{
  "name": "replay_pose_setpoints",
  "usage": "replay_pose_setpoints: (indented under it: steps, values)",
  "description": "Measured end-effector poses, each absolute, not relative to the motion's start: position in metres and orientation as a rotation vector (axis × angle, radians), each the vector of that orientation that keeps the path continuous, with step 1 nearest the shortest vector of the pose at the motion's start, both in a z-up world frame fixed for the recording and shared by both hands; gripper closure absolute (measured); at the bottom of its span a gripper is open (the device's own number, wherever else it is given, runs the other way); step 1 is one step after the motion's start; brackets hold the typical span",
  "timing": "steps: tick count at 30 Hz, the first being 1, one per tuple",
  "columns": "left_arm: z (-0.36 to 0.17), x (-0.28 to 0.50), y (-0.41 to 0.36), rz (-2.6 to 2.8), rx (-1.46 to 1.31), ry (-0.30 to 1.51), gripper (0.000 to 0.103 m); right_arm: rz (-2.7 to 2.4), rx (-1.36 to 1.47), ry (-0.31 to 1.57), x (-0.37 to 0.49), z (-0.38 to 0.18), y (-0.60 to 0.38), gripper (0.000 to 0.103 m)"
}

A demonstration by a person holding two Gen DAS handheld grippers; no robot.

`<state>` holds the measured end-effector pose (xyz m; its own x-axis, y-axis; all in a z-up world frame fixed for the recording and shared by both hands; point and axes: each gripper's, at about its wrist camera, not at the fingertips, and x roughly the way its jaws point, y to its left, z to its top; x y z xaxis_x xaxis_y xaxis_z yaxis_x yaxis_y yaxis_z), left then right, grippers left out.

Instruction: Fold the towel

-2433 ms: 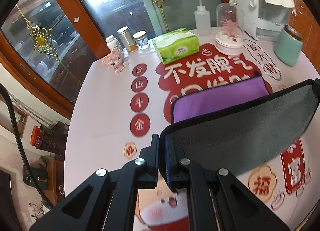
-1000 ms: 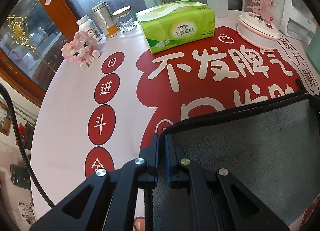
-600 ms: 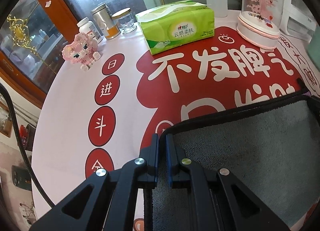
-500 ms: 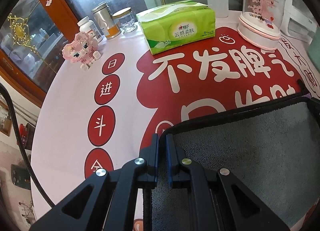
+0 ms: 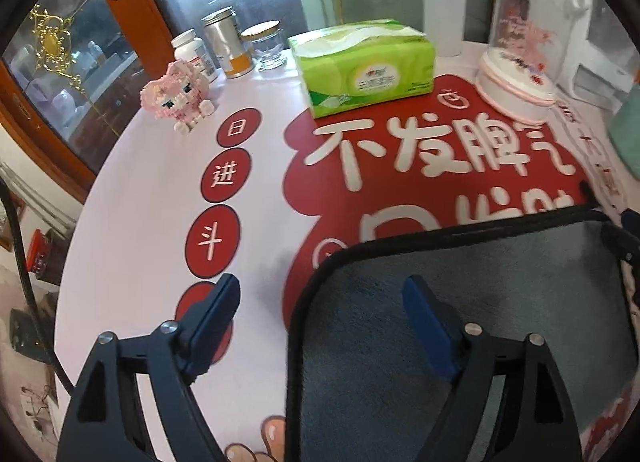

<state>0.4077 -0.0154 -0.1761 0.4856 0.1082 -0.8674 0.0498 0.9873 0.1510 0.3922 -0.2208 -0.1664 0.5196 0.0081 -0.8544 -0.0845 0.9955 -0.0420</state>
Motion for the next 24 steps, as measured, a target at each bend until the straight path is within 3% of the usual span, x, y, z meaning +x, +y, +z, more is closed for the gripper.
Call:
replay_pose_setpoints:
  steps: [2,5,12,24]
  values:
    - [-0.17,0.402,-0.019,0.013,0.156,1.065,0.01,0.069,-0.053,1.03,0.389,-0.162,-0.221,0.056]
    - [-0.16,0.391,-0.023,0.013,0.156,1.045,0.0,0.072,-0.048,1.015,0.382,-0.154,-0.22,0.042]
    - [-0.139,0.363,-0.024,0.011,0.119,1.045,0.0,0.085,-0.053,0.996,0.356,-0.134,-0.218,0.021]
    - [-0.105,0.282,-0.027,-0.05,0.096,1.054,0.0,0.092,-0.023,0.996,0.283,-0.102,-0.221,0.009]
